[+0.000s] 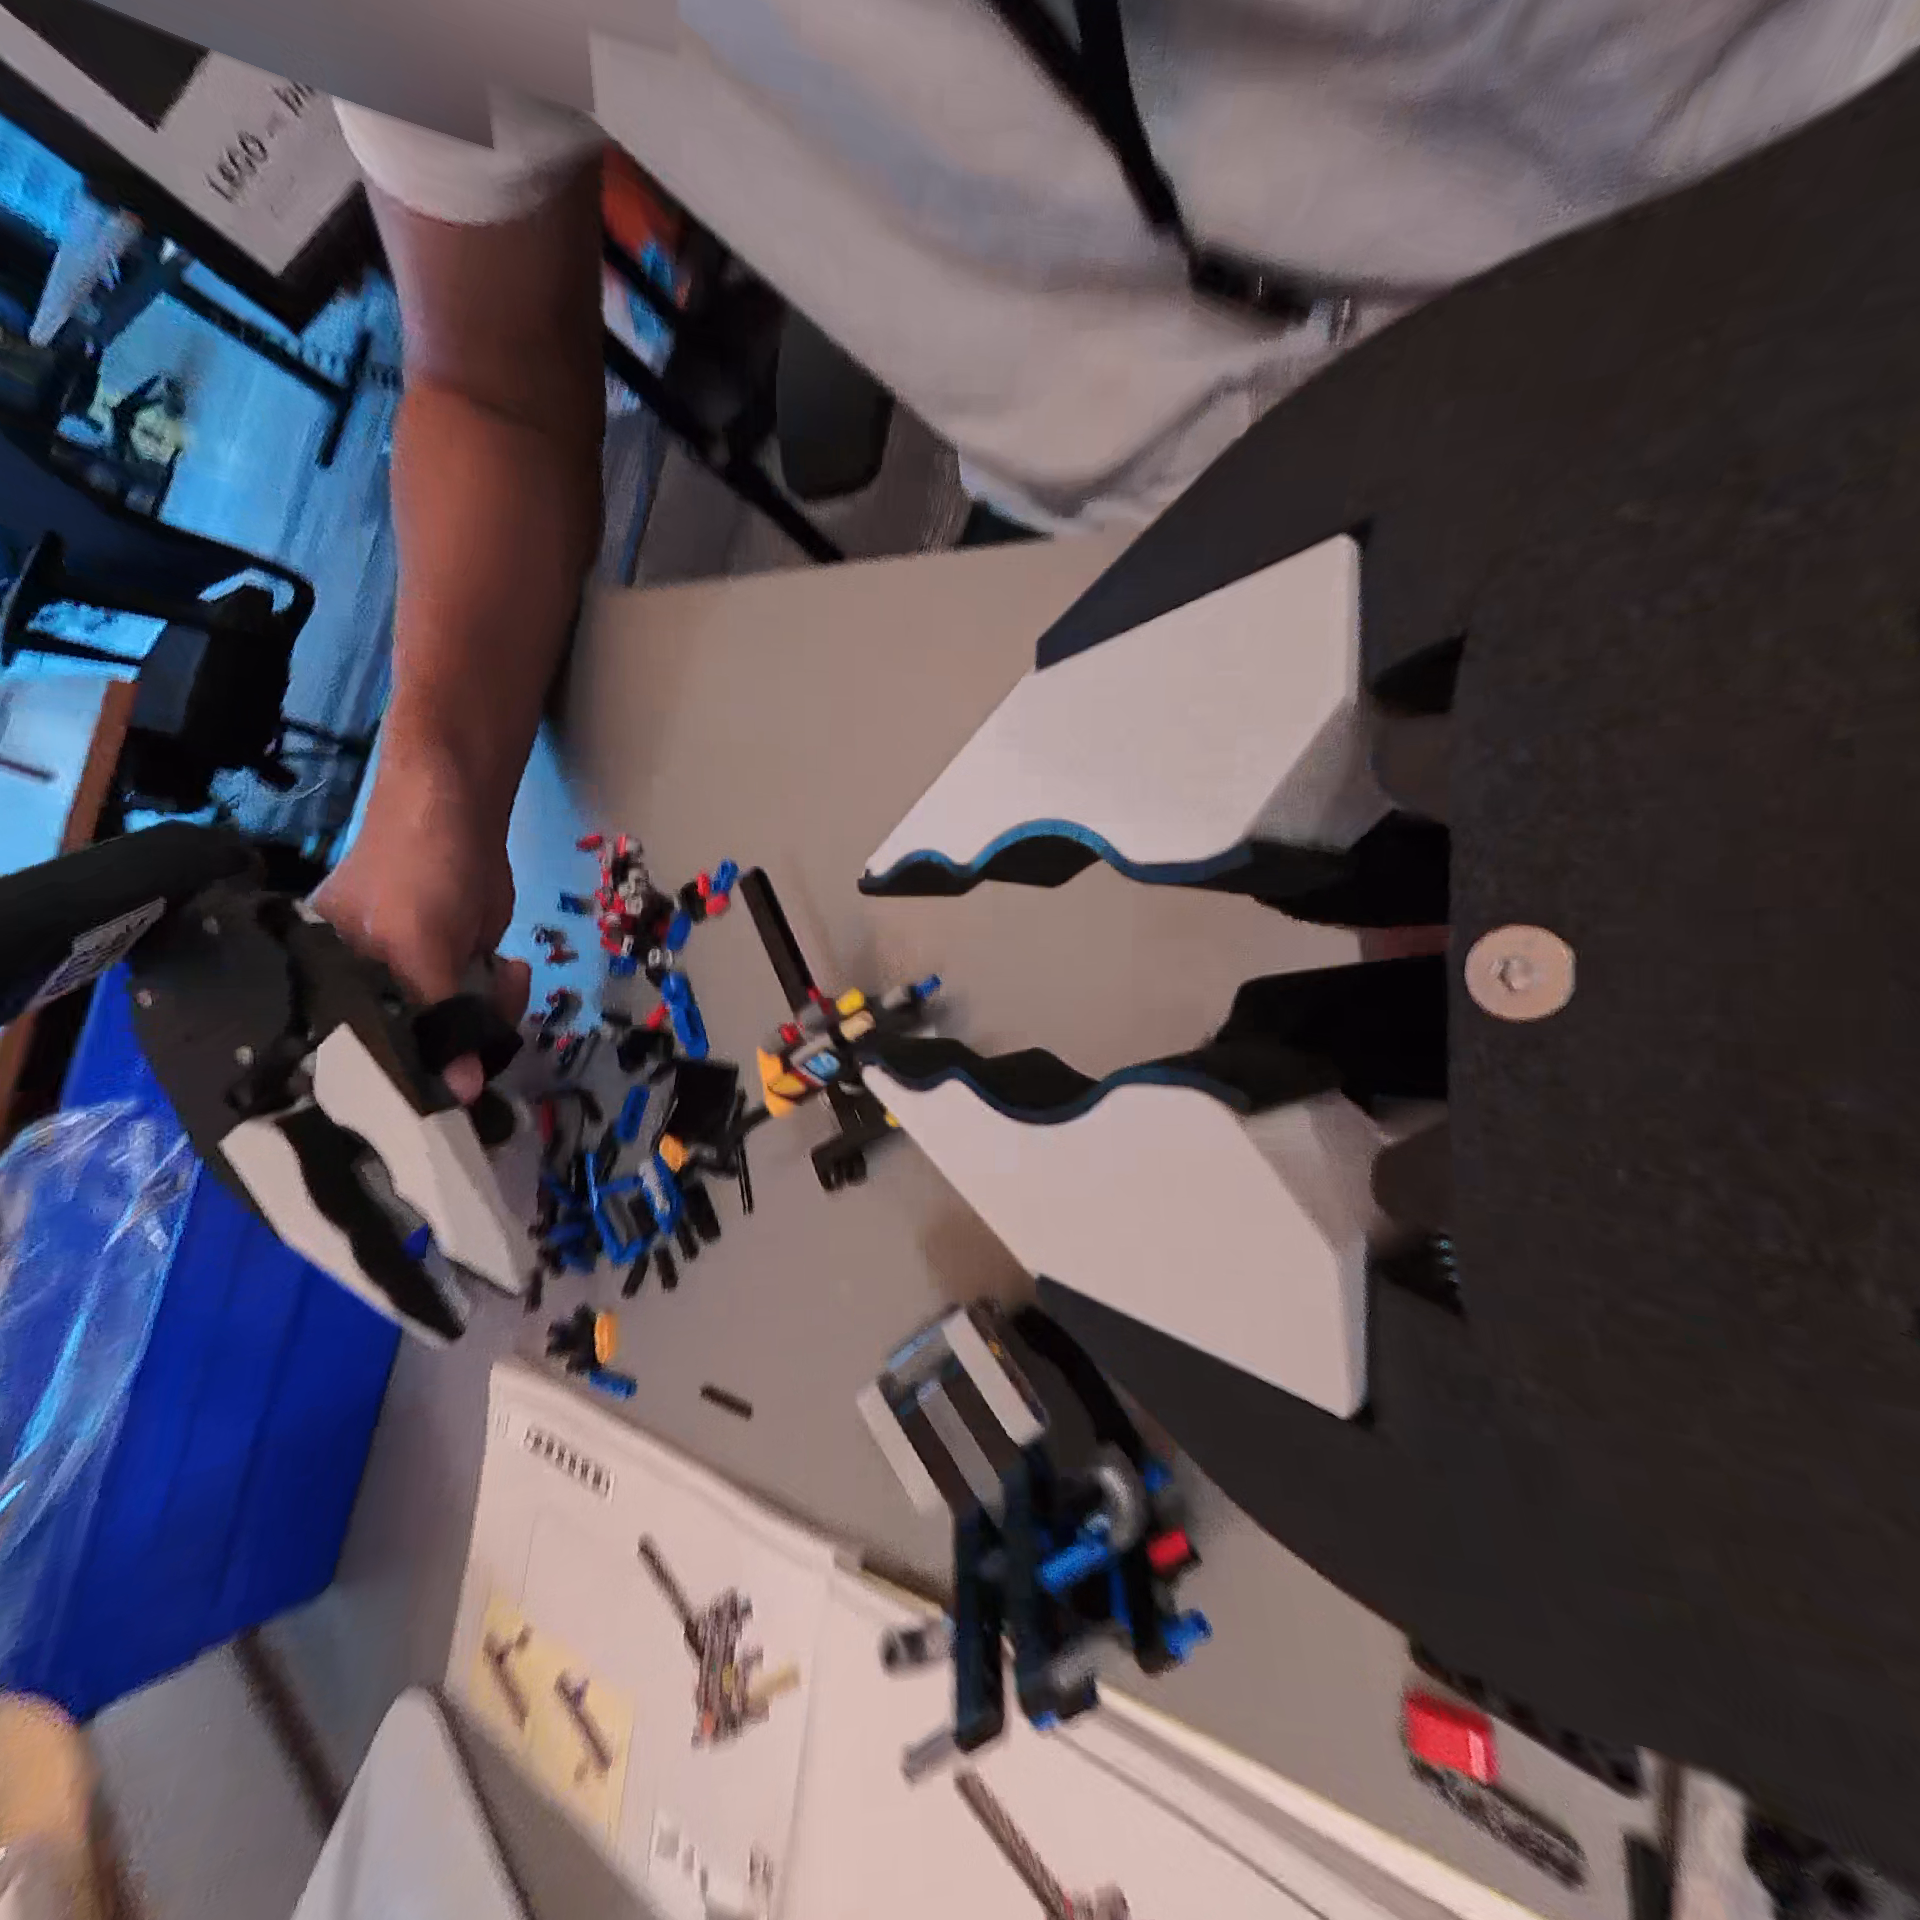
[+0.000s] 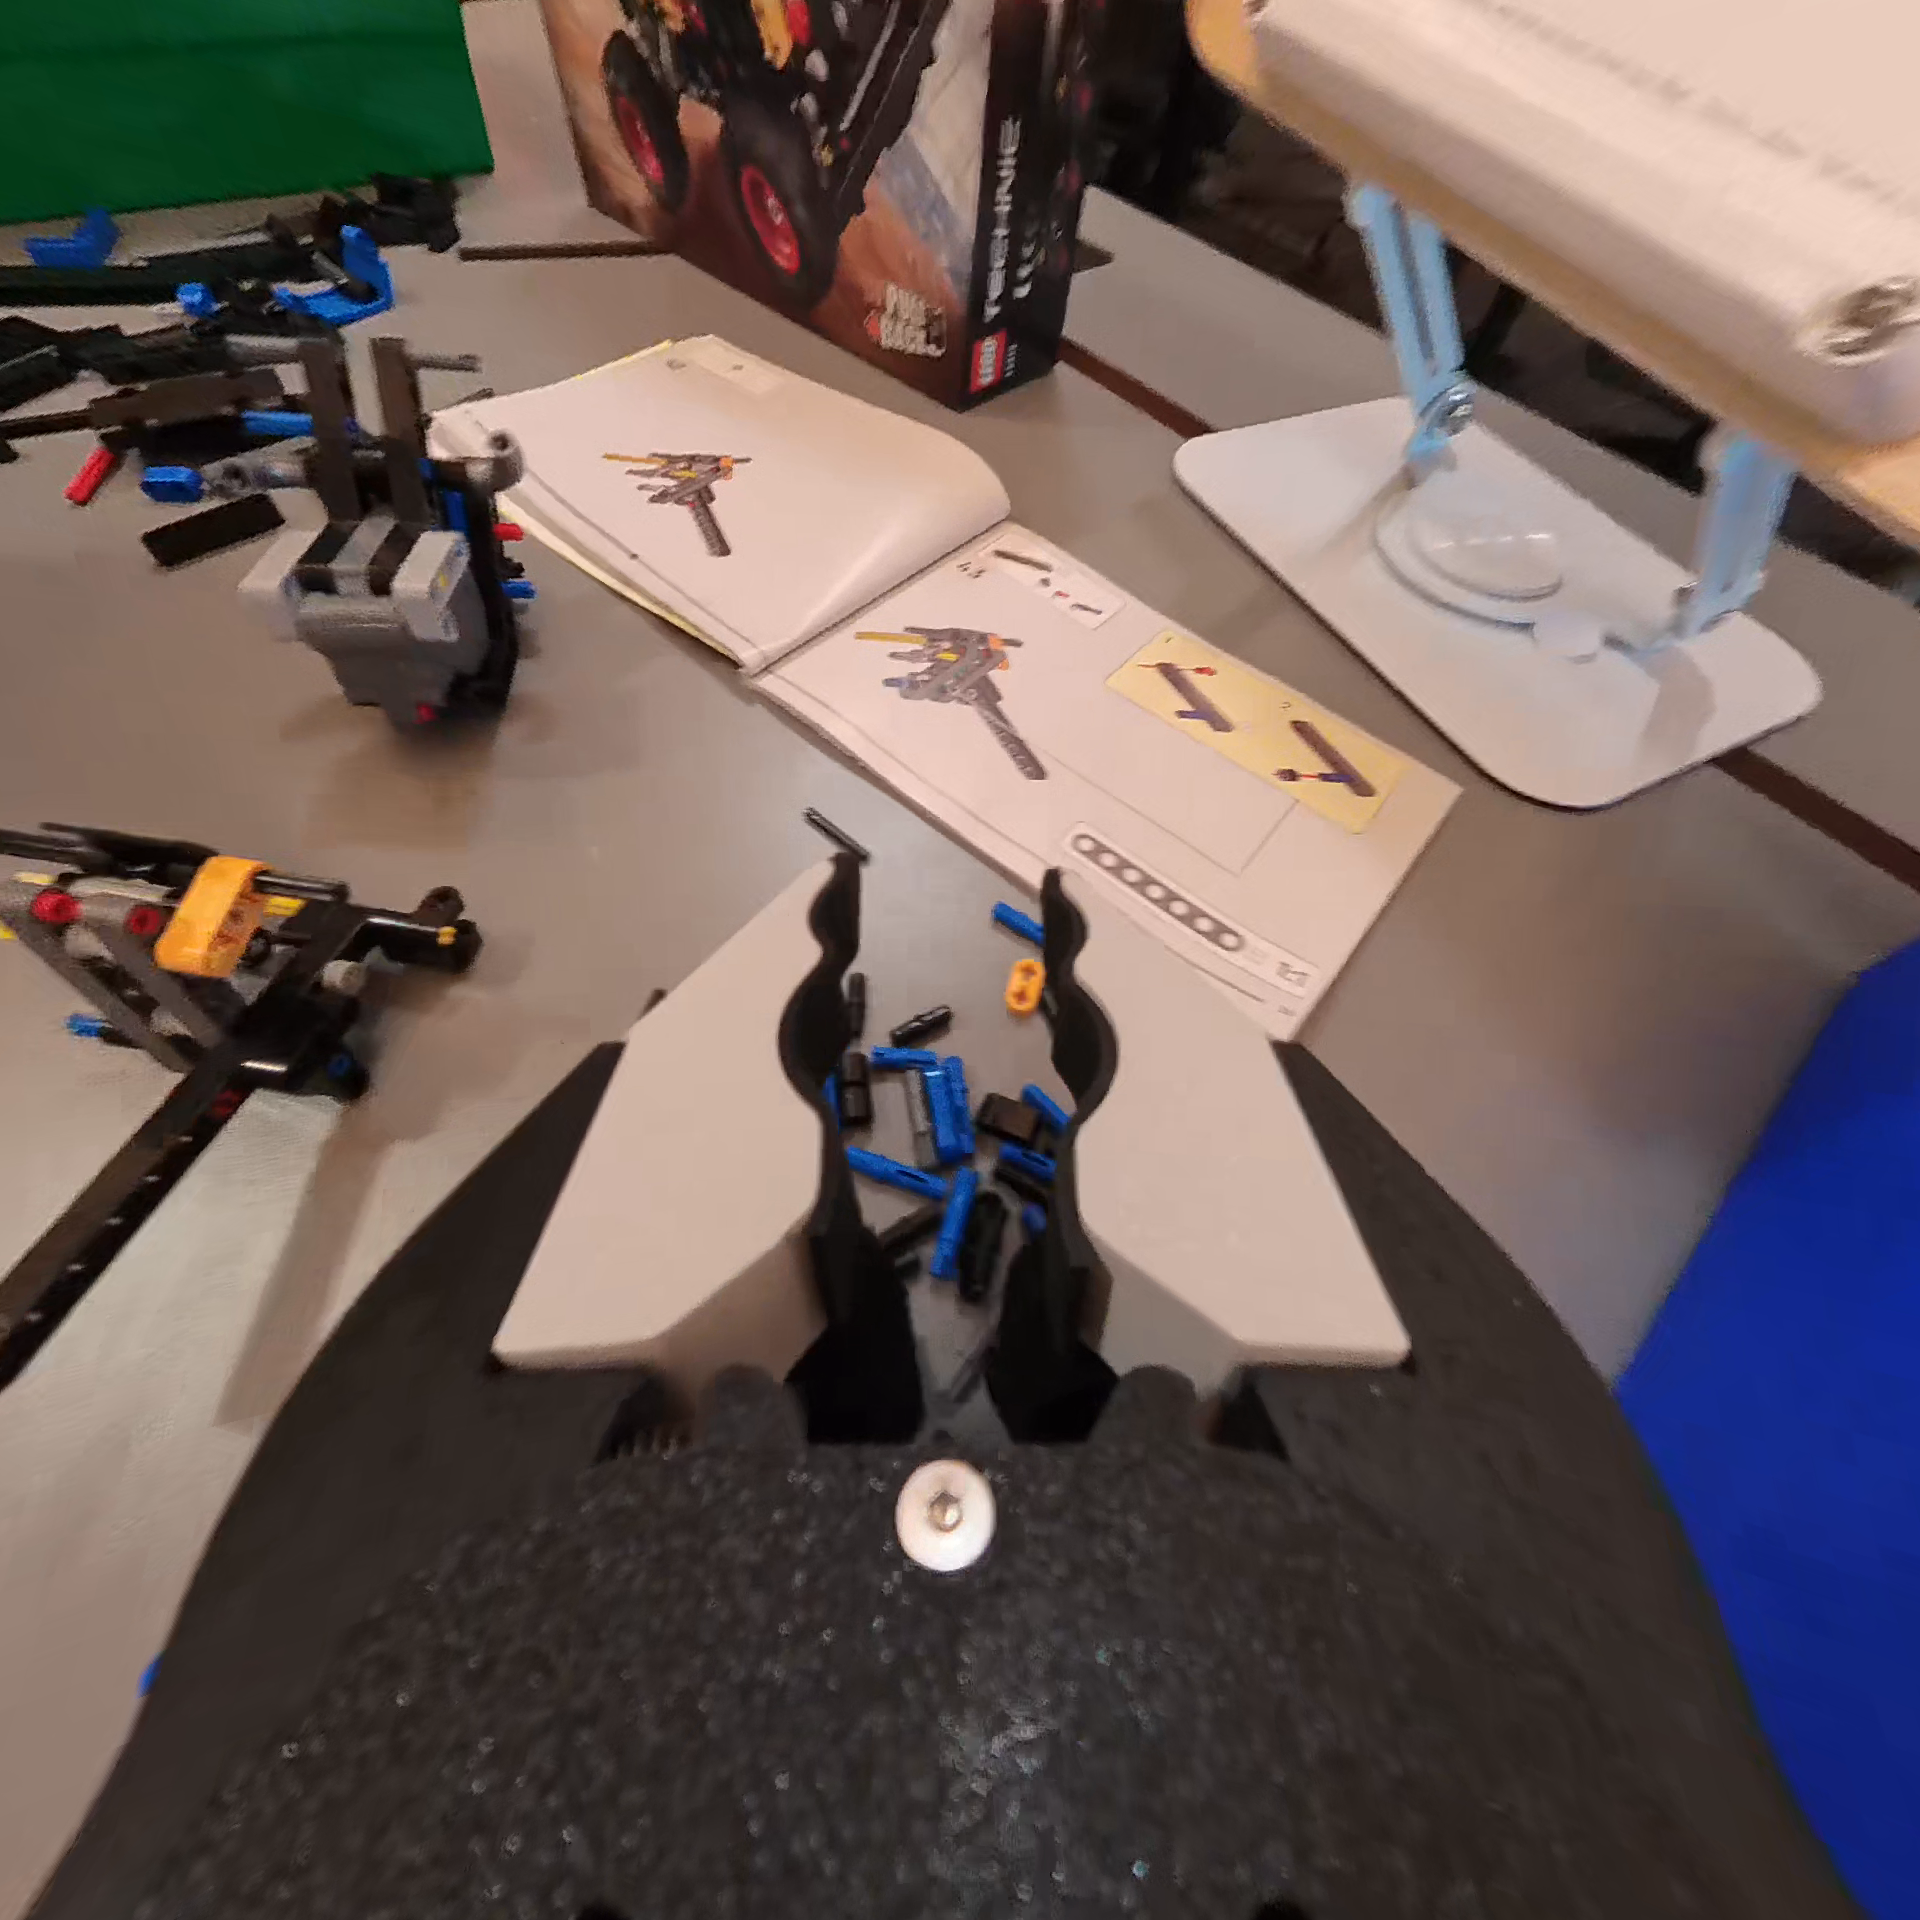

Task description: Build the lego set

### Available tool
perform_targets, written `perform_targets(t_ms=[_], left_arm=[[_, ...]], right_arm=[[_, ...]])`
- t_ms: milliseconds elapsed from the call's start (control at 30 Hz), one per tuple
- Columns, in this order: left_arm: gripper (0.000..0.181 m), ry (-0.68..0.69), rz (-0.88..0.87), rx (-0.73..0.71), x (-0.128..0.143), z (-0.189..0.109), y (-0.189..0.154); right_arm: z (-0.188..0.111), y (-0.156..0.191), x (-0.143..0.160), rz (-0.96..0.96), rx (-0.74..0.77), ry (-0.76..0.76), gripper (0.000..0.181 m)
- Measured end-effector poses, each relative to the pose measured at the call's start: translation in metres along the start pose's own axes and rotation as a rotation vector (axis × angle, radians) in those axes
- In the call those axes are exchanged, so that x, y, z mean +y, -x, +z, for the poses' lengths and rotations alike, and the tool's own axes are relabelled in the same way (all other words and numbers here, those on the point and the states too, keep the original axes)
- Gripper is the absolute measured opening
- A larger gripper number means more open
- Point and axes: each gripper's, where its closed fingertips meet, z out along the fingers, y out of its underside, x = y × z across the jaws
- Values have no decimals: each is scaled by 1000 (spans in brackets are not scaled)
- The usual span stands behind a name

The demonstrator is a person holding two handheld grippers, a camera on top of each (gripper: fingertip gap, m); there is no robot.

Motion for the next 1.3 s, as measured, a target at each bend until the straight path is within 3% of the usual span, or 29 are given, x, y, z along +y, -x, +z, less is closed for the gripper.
perform_targets(t_ms=[133, 300, 467, 633, 900, 1033, 1167, 1300], left_arm=[[25, 187, 28, -130, -39, 30, 44], [33, 481, 291, -333, -68, 93, 129], [44, 577, 268, -228, -60, 180, 162], [57, 582, 302, -243, -48, 230, 185], [54, 540, 313, -252, -50, 240, 200], [43, 527, 272, -190, -52, 237, 194], [0, 511, 240, -172, -55, 234, 189], [0, 495, 218, -187, -57, 231, 190]], right_arm=[[-2, 2, 5, 39, -22, 56, 39], [-7, 6, 9, -20, 12, 95, 40], [-24, 14, 14, -6, -13, 70, 39], [-25, 15, 15, 3, -36, 70, 39], [-22, 24, 19, 19, -90, 86, 39], [-21, 25, 19, 27, -102, 91, 39], [-21, 24, 20, 34, -105, 92, 38], [-21, 24, 20, 36, -105, 93, 37]])
